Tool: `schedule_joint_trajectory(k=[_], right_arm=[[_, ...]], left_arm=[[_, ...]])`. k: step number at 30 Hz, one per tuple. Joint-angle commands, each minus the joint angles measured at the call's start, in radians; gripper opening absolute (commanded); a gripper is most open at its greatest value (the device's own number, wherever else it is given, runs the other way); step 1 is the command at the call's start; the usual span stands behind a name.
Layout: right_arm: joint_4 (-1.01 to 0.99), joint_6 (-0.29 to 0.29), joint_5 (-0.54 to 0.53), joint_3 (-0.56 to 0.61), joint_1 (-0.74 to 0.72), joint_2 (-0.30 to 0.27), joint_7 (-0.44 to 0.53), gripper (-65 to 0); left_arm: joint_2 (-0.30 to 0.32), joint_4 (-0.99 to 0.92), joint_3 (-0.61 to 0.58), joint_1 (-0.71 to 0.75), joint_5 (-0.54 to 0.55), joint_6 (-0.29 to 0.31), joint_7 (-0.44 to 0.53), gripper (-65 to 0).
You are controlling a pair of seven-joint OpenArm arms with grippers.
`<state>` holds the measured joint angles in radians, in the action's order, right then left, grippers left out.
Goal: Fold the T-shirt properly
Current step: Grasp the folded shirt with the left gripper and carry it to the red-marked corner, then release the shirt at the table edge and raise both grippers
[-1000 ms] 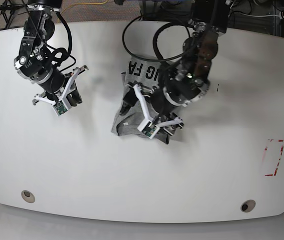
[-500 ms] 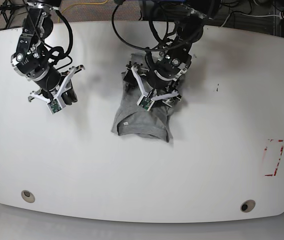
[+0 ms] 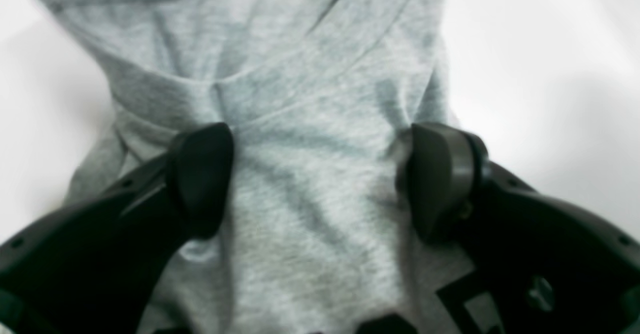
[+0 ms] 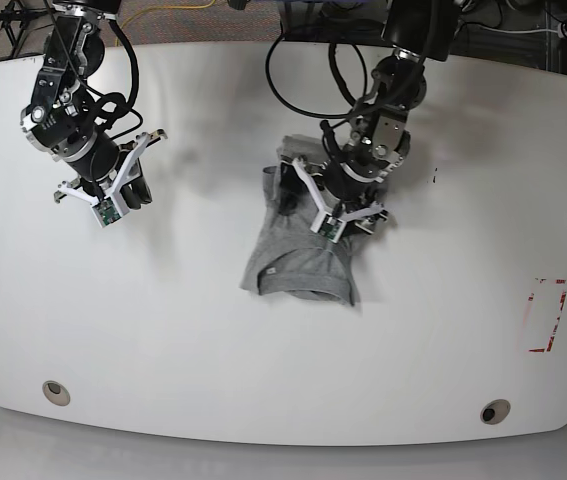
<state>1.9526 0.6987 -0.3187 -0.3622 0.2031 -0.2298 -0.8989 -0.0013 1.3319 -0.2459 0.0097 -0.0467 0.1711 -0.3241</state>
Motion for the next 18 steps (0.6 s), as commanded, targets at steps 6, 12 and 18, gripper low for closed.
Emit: schedule_joint_trajectory(k=[6, 12, 18], right_arm=[[0.021, -0.001, -0.015, -0.004, -0.009, -0.01, 0.022, -56.3], [0.021, -0.001, -0.015, -0.004, 0.002, -0.01, 0.022, -56.3], [0.021, -0.001, -0.015, -0.002, 0.003, -0.01, 0.024, -56.3]], left_arm=[[0.175, -0.035, 0.17, 0.008, -0.065, 0.104, -0.229, -14.6], [0.309, -0.056, 0.293, 0.013, -0.065, 0.192, -0.241, -14.6], [0.409, -0.137, 0.397, 0.014, -0.065, 0.272, -0.241, -14.6]])
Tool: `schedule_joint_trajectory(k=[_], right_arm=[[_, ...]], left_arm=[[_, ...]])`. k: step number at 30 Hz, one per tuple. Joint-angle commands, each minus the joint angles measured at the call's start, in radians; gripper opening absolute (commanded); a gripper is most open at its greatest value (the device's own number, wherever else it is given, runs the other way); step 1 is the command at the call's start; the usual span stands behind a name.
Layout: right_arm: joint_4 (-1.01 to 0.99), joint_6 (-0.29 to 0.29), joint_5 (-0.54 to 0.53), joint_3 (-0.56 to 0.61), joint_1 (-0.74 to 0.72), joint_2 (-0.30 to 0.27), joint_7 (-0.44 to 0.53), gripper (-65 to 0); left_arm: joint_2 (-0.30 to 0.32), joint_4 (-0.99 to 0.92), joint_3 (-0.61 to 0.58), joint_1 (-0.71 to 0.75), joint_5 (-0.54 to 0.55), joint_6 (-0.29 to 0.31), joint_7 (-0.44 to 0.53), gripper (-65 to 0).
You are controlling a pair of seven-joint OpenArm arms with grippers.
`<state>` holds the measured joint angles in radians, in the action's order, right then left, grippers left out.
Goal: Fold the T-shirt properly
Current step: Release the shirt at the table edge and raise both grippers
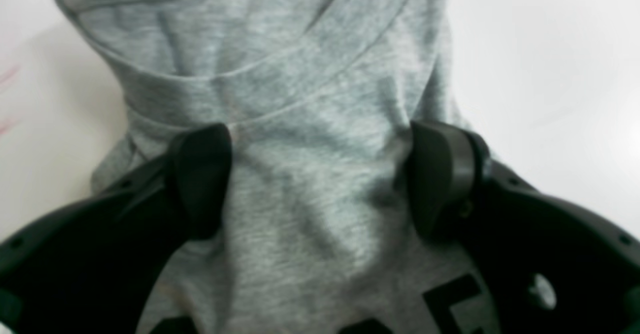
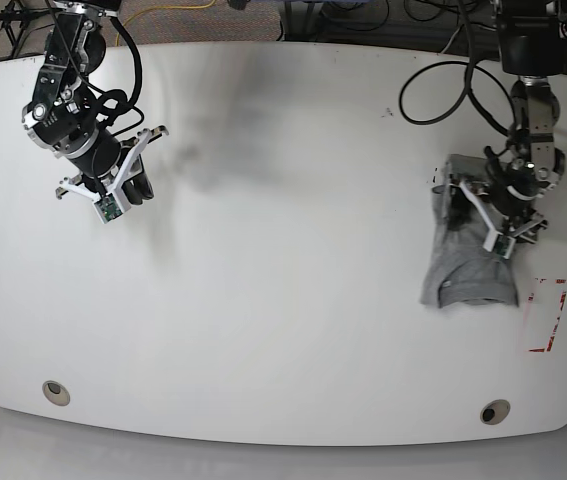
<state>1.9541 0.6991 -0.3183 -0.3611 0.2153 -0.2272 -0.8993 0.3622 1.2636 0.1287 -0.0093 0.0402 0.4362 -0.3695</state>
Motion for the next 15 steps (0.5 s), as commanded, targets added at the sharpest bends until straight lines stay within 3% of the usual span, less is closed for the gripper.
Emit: schedule_joint_trajectory(k=[1, 10, 15], right_arm=[[0.02, -0.001, -0.015, -0.003, -0.009, -0.011, 0.024, -56.3], [0.02, -0.001, -0.015, -0.005, -0.009, 0.019, 0.026, -56.3], [0.049, -0.001, -0.015, 0.0, 0.005, 0.022, 0.026, -56.3]], left_arm=[[0.064, -0.083, 0.041, 0.042, -0.151, 0.022, -0.196, -14.6], [0.173, -0.123, 0.18, 0.113, -0.15, 0.125, -0.188, -14.9], [0.219, -0.123, 0.234, 0.139, -0.15, 0.148, -0.188, -14.9]])
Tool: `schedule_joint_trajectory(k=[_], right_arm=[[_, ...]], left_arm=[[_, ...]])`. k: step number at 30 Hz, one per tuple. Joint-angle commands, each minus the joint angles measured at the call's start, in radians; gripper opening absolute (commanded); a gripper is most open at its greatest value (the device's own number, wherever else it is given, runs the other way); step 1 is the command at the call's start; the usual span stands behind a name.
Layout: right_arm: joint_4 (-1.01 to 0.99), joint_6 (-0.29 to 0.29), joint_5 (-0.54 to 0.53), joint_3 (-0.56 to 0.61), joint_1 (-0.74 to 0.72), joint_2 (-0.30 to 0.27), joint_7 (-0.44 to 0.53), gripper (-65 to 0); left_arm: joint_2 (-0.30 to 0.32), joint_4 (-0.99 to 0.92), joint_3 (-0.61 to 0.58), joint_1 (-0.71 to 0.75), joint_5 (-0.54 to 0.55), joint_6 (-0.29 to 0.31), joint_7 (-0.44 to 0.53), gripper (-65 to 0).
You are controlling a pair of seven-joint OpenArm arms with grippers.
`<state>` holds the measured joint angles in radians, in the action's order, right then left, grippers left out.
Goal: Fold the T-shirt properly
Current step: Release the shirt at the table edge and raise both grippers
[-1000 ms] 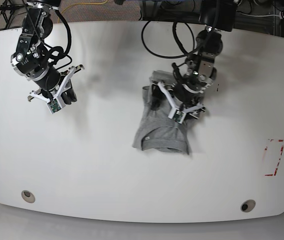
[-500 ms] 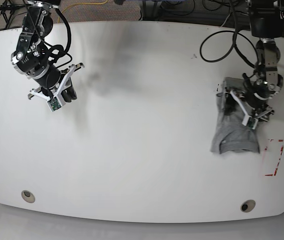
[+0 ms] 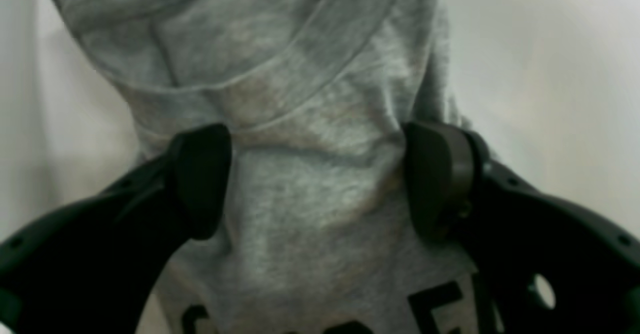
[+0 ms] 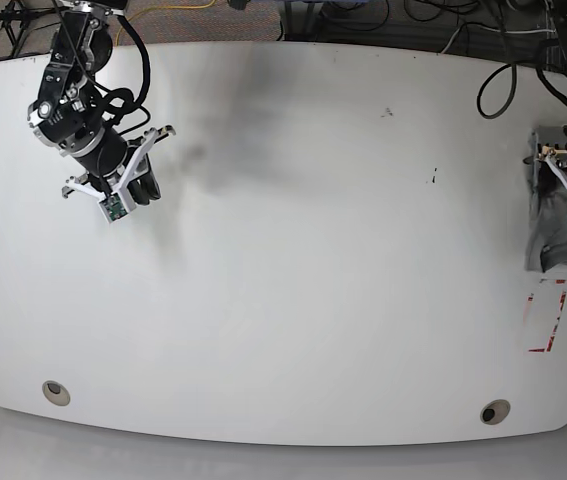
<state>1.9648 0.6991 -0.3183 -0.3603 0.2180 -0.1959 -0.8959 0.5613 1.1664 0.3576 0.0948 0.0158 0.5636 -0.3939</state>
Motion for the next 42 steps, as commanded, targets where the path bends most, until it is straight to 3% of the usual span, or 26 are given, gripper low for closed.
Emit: schedule_joint_trajectory(k=[1, 10, 13, 17, 23, 28, 29, 34, 37, 42], right_arm=[[0.04, -0.001, -0.015, 0.0, 0.005, -0.009, 0.022, -56.3], [0.052, -0.001, -0.011, -0.003, 0.018, 0.017, 0.024, -56.3], [0.052, -0.001, -0.006, -0.003, 0.021, 0.017, 0.031, -56.3], [0.051, -0.001, -0.003, -0.003, 0.044, 0.013, 0.105, -56.3], [0.031, -0.001, 0.063, -0.004, 0.062, 0.014, 0.238, -56.3], [-0.028, -0.001, 0.198, 0.002, 0.074, 0.031, 0.424, -56.3], [-0.064, -0.001, 0.238, -0.004, 0.076, 0.049, 0.498, -56.3], [-0.135, -0.001, 0.345, -0.055, 0.117, 0.097, 0.703, -56.3], [-0.135, -0.001, 0.347, -0.088, 0.172, 0.131, 0.762, -56.3], [-0.101, -0.001, 0.315, -0.119, 0.284, 0.144, 0.769, -56.3]], left_arm=[[0.022, -0.024, 0.011, 0.035, -0.126, 0.02, -0.164, -14.9], [0.047, 0.05, 0.014, 0.001, -0.126, 0.106, -0.175, -14.9], [0.047, 0.137, 0.013, -0.005, -0.126, 0.118, -0.219, -14.9], [0.042, 0.291, 0.011, -0.005, -0.126, 0.12, -0.271, -15.0], [-0.028, 0.476, -0.027, -0.002, -0.126, 0.112, -0.244, -15.1], [-0.142, 0.556, -0.029, 0.004, -0.129, 0.109, -0.124, -15.3], [-0.18, 0.576, -0.027, 0.02, -0.13, 0.105, -0.076, -15.3], [-0.283, 0.654, -0.029, 0.105, -0.13, 0.013, 0.045, -15.3], [-0.327, 0.705, -0.03, 0.179, -0.13, -0.027, 0.072, -15.3], [-0.409, 0.778, -0.027, 0.299, -0.129, -0.058, 0.072, -15.3]])
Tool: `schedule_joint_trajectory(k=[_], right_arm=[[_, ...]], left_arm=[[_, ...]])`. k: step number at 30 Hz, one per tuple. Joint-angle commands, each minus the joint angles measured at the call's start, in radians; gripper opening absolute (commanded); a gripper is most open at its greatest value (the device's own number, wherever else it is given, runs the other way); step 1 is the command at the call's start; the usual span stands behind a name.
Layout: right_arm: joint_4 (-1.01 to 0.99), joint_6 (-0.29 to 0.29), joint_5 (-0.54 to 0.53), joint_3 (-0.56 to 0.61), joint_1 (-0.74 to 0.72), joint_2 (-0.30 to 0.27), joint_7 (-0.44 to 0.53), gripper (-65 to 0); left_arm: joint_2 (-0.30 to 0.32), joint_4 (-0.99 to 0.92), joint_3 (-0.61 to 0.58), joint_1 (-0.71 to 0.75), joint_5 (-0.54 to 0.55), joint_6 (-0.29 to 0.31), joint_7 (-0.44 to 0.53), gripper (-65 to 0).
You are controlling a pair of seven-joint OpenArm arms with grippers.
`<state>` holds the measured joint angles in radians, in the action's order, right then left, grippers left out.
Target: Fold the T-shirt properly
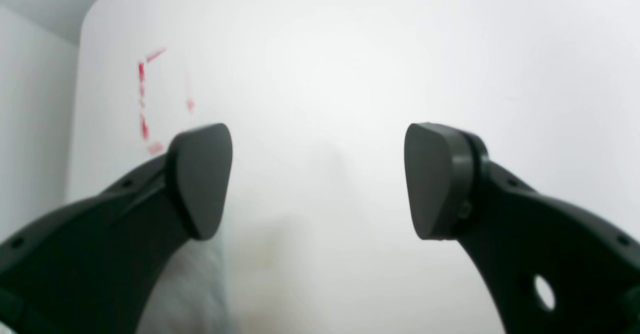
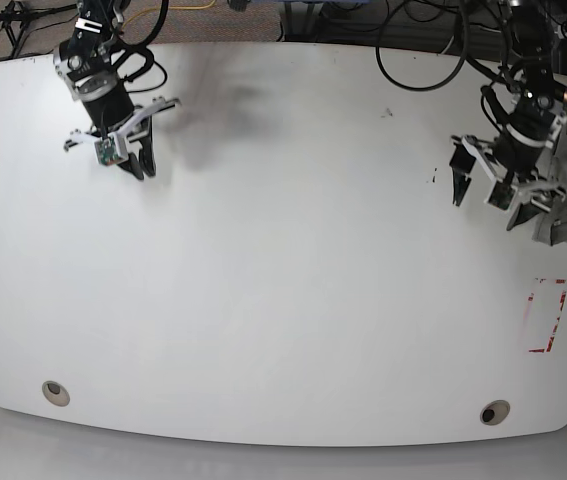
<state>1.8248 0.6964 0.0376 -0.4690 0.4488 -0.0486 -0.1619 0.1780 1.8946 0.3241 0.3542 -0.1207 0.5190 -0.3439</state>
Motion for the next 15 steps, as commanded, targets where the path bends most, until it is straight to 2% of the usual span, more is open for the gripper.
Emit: schedule_joint_trajectory(k=[1, 5, 9, 11, 15], right_arm=[[0.045, 0.002, -0.071, -0.015, 0.098, 0.0, 0.037, -56.3], [0.059, 0.002, -0.153, -0.029, 0.198, -0.001, 0.037, -56.3], [0.063, 0.002, -0.221, -0.03, 0.321, -0.001, 0.037, -56.3], [0.063, 0.002, -0.241, -0.027, 0.374, -0.001, 0.037, -56.3], [0.06, 0.002, -0.284, -0.032, 0.473, 0.0, 0.038, -56.3]], left_arm=[[-0.059, 0.072, 0.01, 0.087, 0.009, -0.018, 0.022, -15.3], [-0.136, 0.112, 0.014, 0.225, 0.011, -0.02, 0.022, -15.3], [-0.263, 0.13, 0.008, 0.421, 0.013, -0.015, 0.027, -15.3], [-0.3, 0.132, 0.007, 0.509, 0.013, -0.015, 0.029, -15.3], [-0.324, 0.127, 0.0, 0.656, 0.02, -0.015, 0.029, -15.4]])
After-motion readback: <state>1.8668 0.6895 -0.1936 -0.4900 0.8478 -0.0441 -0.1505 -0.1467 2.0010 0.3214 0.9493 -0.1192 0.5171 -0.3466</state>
